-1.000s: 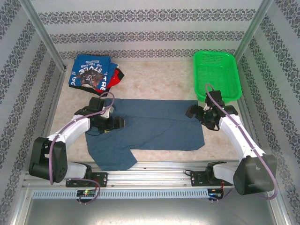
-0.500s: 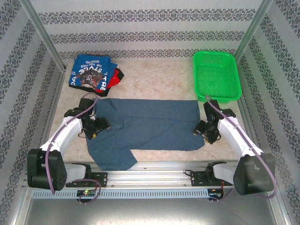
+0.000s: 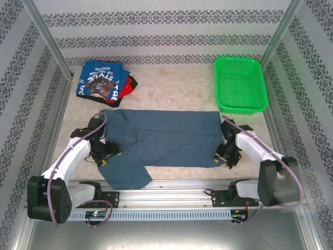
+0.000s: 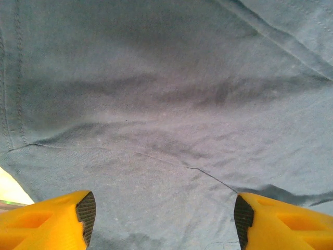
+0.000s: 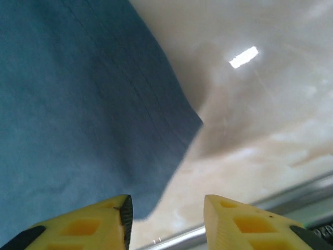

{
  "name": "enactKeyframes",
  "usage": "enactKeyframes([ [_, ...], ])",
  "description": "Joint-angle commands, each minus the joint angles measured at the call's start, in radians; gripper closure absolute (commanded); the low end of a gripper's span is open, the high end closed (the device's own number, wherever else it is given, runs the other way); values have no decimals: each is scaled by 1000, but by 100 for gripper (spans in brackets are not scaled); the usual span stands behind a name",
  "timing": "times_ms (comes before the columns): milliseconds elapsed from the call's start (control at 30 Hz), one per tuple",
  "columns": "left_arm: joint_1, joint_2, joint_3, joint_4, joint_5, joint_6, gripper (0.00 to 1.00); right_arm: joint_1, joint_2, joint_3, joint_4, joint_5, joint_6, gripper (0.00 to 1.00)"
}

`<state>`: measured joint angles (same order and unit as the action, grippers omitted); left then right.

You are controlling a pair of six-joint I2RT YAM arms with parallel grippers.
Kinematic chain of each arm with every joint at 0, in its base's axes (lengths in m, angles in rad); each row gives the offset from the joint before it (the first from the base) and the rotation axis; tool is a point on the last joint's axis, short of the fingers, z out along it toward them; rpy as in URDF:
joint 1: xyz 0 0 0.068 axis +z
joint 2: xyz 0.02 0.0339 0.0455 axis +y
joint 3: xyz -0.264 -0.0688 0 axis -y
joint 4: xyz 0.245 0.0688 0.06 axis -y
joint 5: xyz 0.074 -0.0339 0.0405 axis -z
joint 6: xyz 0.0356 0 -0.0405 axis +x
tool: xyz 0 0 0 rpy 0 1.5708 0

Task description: Fold and stack the t-shirts

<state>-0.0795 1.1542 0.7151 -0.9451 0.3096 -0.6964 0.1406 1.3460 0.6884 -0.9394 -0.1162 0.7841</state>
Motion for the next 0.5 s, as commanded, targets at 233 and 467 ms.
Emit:
enactKeyframes([
  [233,-11,34,10,23,-10,1,29,15,169,135,128,43,-12,100],
  [467,-11,33,15,29,-6,16,29,26,223,220,91,2,-66,91],
])
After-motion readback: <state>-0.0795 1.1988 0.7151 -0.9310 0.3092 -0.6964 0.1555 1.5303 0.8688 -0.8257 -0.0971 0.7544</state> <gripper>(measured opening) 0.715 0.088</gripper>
